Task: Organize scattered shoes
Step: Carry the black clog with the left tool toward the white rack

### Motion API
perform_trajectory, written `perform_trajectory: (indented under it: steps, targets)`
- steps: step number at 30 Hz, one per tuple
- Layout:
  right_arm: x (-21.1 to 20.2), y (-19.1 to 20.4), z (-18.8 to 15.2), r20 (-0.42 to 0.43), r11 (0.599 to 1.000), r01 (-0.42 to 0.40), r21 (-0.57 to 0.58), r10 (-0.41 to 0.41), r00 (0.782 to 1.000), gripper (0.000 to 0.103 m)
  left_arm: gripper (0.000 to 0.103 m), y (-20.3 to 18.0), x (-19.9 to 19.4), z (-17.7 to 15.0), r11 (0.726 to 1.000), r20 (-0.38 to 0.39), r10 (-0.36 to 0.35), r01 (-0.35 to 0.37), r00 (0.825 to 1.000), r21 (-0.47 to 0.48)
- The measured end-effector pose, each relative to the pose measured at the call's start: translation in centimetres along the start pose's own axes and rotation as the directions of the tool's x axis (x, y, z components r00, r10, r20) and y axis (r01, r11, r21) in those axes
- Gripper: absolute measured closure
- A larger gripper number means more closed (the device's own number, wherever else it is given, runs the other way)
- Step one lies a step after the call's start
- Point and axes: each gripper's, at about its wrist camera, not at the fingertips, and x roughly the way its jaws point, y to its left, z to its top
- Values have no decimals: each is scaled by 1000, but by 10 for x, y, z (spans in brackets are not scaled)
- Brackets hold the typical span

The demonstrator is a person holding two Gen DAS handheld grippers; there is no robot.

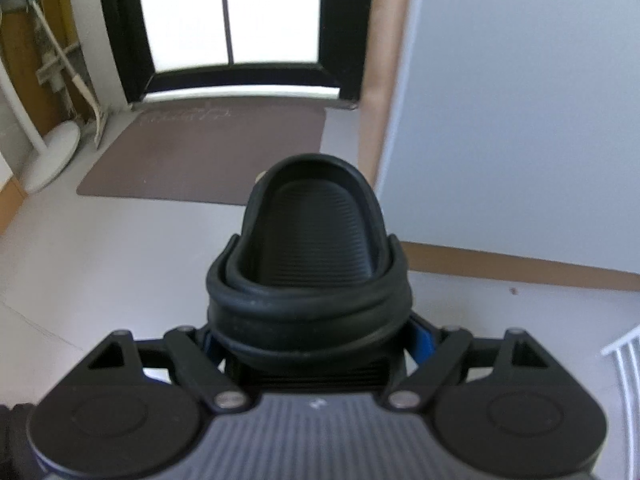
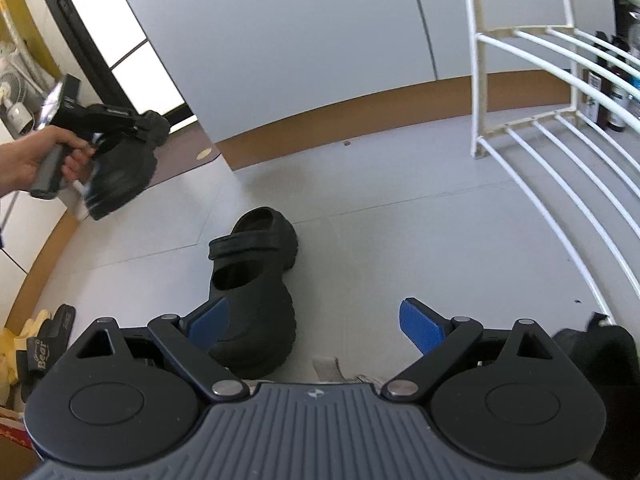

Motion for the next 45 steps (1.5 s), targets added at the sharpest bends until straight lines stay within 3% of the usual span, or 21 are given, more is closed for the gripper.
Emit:
perform_trajectory:
  steps: [5, 13, 24, 35, 45]
  targets:
    - [-15, -7, -5, 33, 999, 0, 47, -1, 999, 8, 17, -37, -40, -8, 1000, -19, -20, 20, 1000, 6]
    - [-31, -6, 2, 63, 999, -47, -9, 47, 997, 8, 17, -91, -70, -19, 996, -30, -65, 66, 997, 55]
    - [-42, -33, -10, 88, 996, -68, 63, 62, 994, 8, 17, -149, -72, -39, 976, -71, -140, 150, 988, 157]
    - [-54, -47, -23, 148, 991, -48, 125, 29, 989, 8, 17, -182, -53, -58, 966, -109, -188, 203, 976, 159]
    - [-59, -54, -25, 150, 991, -24, 128, 4, 989, 8, 17, -209, -33, -80, 946, -143, -248, 271, 958, 178]
